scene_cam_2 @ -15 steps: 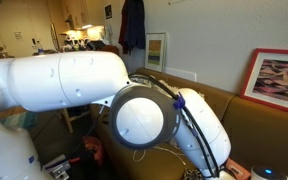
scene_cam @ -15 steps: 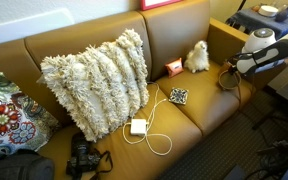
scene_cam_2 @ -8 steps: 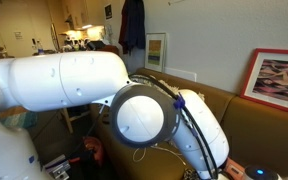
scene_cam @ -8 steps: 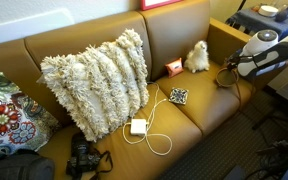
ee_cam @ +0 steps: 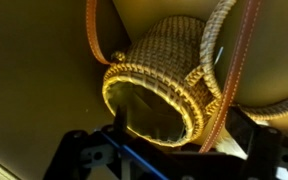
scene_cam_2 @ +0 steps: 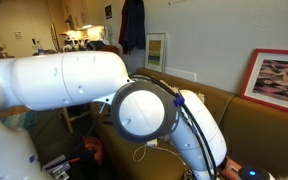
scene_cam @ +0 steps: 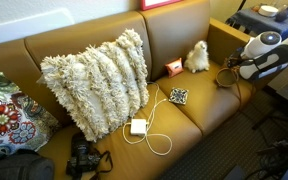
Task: Move the brown bag to the left
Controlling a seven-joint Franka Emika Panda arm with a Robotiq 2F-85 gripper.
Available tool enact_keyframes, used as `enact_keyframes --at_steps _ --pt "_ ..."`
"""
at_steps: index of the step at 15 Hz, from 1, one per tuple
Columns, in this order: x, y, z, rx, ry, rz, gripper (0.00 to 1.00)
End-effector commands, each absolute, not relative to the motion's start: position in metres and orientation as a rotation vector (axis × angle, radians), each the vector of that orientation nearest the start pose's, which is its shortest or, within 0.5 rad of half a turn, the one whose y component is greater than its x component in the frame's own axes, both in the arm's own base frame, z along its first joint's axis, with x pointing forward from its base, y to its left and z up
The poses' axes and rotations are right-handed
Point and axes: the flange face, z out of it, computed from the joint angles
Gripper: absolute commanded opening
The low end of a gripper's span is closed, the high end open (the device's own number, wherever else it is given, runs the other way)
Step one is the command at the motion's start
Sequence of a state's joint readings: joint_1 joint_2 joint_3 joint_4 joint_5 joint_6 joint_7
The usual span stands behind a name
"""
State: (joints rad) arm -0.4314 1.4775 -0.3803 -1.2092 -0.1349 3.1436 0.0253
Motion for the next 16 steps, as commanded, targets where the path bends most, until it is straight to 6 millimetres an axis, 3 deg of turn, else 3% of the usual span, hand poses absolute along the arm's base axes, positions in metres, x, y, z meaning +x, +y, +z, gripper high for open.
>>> enact_keyframes --at_steps 1,2,3,8,9,12,16 --pt "0.549 -0.435 -0.063 -3.560 0.377 -0.582 1.00" --pt "0.552 -0.433 -0.003 -3.547 0.316 -0.569 1.00" --pt "0.562 -0.428 0.003 -3.555 0.272 -0.575 1.00" --pt "0.582 -0.436 0.084 -3.569 0.115 -0.599 1.00" --pt "0.591 -0.440 0.063 -3.576 0.172 -0.685 1.00" --pt "0.592 -0.441 0.087 -3.577 0.159 -0.657 1.00" --pt "0.588 -0.438 0.080 -3.566 0.173 -0.654 1.00"
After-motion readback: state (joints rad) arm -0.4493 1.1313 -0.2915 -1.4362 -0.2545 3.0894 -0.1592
